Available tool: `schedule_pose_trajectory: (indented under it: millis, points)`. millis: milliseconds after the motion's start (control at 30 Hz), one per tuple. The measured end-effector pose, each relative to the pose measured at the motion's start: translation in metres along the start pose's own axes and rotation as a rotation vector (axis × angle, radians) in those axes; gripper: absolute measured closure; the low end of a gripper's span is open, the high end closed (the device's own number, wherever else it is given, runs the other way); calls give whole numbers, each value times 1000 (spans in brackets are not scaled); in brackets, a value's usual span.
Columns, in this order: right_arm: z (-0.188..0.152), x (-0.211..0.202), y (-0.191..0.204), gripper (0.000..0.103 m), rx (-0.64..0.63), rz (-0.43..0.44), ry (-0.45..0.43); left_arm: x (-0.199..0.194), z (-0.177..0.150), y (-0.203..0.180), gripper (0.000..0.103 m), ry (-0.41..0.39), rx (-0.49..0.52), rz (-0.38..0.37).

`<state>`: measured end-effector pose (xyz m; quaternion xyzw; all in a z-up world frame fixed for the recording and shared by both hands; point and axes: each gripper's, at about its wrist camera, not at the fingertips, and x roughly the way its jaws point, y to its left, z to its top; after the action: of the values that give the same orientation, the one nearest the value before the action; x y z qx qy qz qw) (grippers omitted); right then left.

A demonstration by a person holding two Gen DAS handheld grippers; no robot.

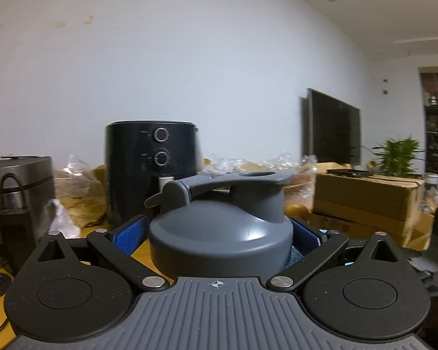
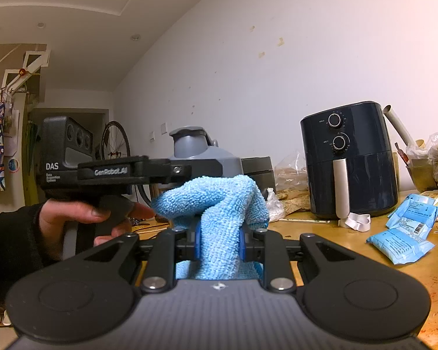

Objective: Clean container
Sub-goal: 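Rub the blue cloth in the right gripper across the bottle's base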

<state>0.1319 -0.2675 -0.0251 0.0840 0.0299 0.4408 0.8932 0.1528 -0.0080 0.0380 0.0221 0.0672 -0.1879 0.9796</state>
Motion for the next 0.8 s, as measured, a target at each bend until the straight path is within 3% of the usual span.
schedule_pose_trajectory:
  millis: [633, 800]
  points:
    - [-1, 0, -1, 82, 2, 0, 0, 5, 4, -43, 0, -34, -26, 317]
    - [-1, 0, -2, 82, 4, 1, 2, 7, 6, -48, 0, -42, -45, 364]
